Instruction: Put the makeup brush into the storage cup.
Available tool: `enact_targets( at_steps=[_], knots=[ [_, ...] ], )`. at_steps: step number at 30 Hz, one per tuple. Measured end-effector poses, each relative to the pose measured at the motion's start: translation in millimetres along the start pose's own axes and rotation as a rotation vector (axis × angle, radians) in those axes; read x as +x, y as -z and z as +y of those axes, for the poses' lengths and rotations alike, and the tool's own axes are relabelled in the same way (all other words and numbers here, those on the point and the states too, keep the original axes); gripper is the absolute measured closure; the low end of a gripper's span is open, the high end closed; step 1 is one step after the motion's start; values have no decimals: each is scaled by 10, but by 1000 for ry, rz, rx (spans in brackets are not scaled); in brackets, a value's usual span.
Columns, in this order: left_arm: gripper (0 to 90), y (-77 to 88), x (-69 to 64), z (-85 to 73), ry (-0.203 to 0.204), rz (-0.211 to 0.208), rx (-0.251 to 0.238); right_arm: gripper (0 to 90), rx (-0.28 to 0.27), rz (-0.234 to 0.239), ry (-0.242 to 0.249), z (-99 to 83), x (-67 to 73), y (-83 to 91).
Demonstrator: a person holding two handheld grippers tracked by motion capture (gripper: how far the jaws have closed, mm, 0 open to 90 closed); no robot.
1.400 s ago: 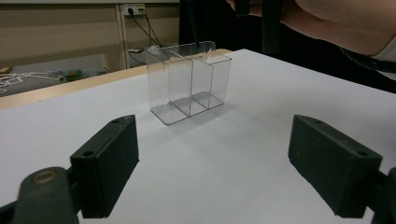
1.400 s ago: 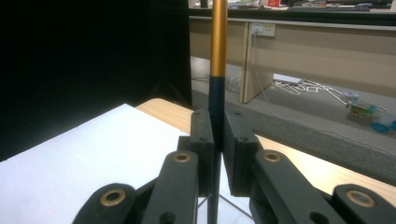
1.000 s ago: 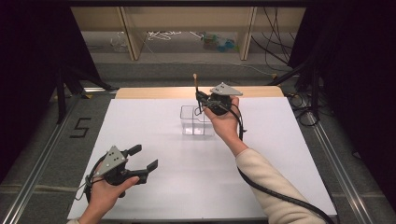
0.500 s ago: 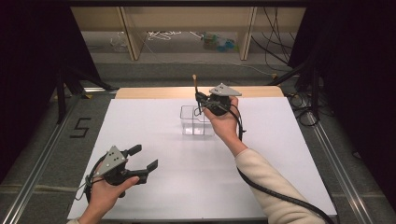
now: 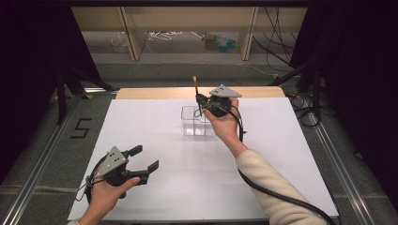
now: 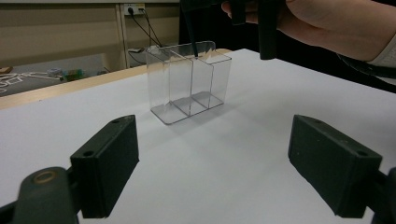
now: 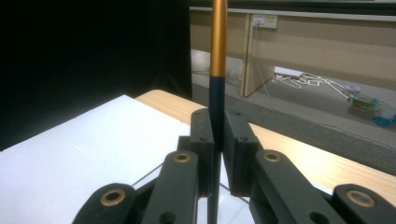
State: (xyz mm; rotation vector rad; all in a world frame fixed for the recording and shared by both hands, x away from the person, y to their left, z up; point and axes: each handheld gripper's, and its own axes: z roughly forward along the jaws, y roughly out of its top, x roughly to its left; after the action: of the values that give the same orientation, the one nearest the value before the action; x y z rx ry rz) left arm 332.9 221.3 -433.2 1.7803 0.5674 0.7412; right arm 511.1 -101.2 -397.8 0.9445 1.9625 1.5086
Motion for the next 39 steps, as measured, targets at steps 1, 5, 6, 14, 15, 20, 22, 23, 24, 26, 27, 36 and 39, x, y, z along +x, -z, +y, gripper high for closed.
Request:
enact_targets(
  at_steps=[1, 5, 6, 14, 15, 20, 22, 23, 24, 26, 27, 36, 39],
  knots=[
    [157, 0, 0, 0, 0, 0, 0, 836, 1, 1, 0, -3, 1, -2],
    [157, 0, 0, 0, 0, 0, 0, 836, 1, 1, 5, -11, 2, -8],
    [157, 0, 0, -1, 1, 0, 1, 836, 3, 1, 3, -12, 2, -9],
    [157, 9, -4, 3, 2, 6, 10, 836, 7, 0, -2, -28, 2, -19],
    [157, 9, -3, 2, 2, 7, 11, 836, 5, 0, 2, -30, 0, -20],
    [157, 15, -5, 6, 4, 6, 18, 836, 17, 6, -14, -37, 11, -21],
    [157, 13, -4, 4, 3, 4, 15, 836, 8, -1, 5, -43, -3, -28],
    [157, 13, -3, 4, 2, 5, 15, 836, 8, 1, 0, -46, -2, -31],
    [157, 12, -4, 4, 3, 4, 14, 836, 8, 1, 4, -49, -5, -33],
    [157, 12, -3, 3, 3, 4, 14, 836, 24, 5, -13, -50, 7, -30],
    [157, 12, -3, 3, 3, 4, 14, 836, 19, 1, -8, -50, 3, -31],
    [157, 13, -5, 4, 2, 6, 13, 836, 21, -1, -12, -65, 0, -40],
    [157, 9, -3, 2, 2, 7, 8, 836, 26, -2, -6, -68, -2, -39]
  ],
)
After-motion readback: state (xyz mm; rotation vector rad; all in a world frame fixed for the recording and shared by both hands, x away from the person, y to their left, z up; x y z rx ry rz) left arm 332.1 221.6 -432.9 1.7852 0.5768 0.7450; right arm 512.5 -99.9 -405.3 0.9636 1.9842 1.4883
